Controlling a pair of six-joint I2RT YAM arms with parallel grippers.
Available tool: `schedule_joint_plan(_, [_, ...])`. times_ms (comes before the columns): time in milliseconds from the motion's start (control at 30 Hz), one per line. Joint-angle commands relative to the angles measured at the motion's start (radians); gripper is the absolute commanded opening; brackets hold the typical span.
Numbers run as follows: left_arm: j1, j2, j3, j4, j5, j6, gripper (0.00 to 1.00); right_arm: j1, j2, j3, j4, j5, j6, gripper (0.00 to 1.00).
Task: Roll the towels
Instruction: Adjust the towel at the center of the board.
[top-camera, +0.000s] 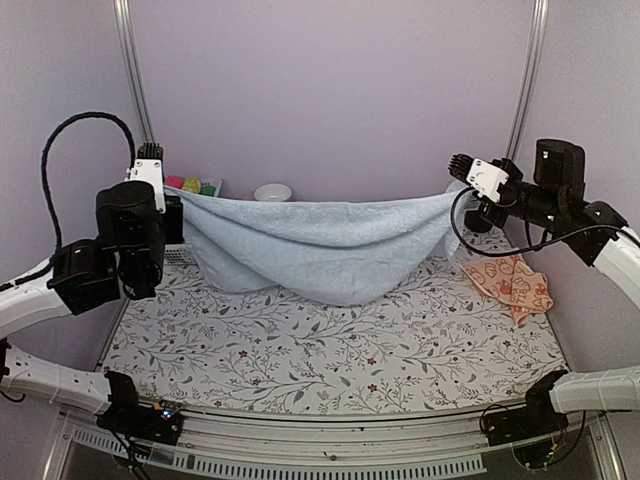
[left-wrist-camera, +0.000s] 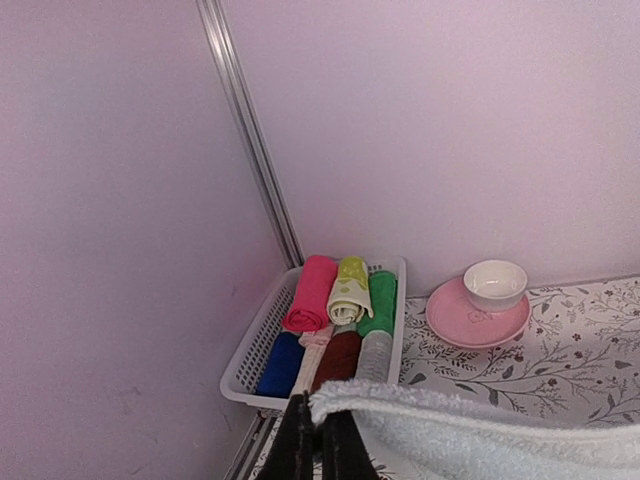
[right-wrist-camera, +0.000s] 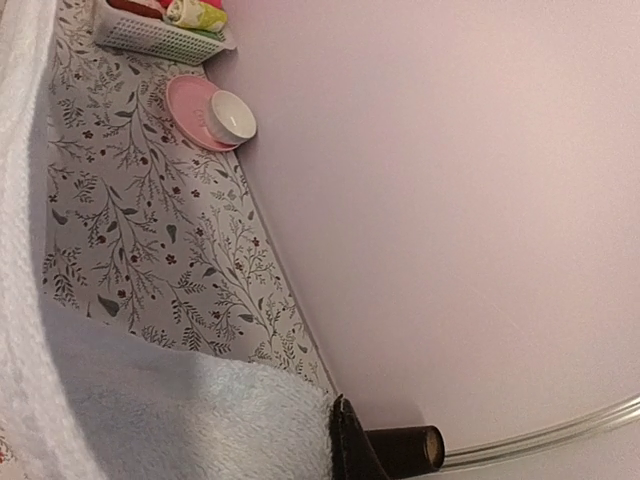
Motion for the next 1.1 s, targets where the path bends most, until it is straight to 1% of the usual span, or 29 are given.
schedule_joint_plan(0, [-0.006,0.008,-0.046,0.199,-0.043,0.147,0.0,0.011,0.118,0.02,-0.258,-0.102,-0.056,0.06])
schedule_joint_plan(67, [0.0,0.049,-0.048,0.198,-0.049,0.144,0.0,0.031,0.202,0.023,-0.254,-0.06,-0.033,0.07])
schedule_joint_plan(133, [0.006,0.093,-0.048,0.173,-0.044,0.111,0.0,0.058,0.311,0.035,-0.229,0.008,0.009,0.08])
schedule_joint_plan(200, [0.022,0.137,-0.039,0.077,-0.016,0.027,0.0,0.082,0.434,0.063,-0.208,0.079,0.064,0.08])
schedule_joint_plan(300, [0.057,0.189,-0.016,-0.086,0.049,-0.147,0.0,0.111,0.601,0.123,-0.199,0.142,0.152,0.09])
schedule_joint_plan(400, [0.082,0.225,-0.035,-0.114,0.087,-0.206,0.0,0.121,0.694,0.133,-0.156,0.153,0.208,0.1])
schedule_joint_plan(467, [0.091,0.24,-0.048,-0.121,0.107,-0.228,0.0,0.121,0.718,0.118,-0.131,0.143,0.216,0.14])
schedule_joint_plan(600, [0.106,0.257,-0.069,-0.133,0.124,-0.255,0.0,0.119,0.721,0.083,-0.116,0.122,0.209,0.18])
schedule_joint_plan(633, [0.11,0.257,-0.073,-0.134,0.129,-0.259,0.0,0.114,0.717,0.056,-0.116,0.11,0.209,0.22])
schedule_joint_plan(733, [0.12,0.254,-0.083,-0.133,0.136,-0.263,0.0,0.074,0.695,0.026,-0.123,0.05,0.21,0.29])
schedule_joint_plan(833, [0.125,0.251,-0.089,-0.132,0.141,-0.266,0.0,0.019,0.687,0.018,-0.129,0.011,0.205,0.3])
schedule_joint_plan(933, [0.128,0.246,-0.093,-0.131,0.142,-0.266,0.0,-0.023,0.68,0.01,-0.15,-0.067,0.187,0.31])
schedule_joint_plan(1067, [0.131,0.232,-0.101,-0.133,0.14,-0.267,0.0,-0.043,0.673,-0.009,-0.188,-0.149,0.138,0.39])
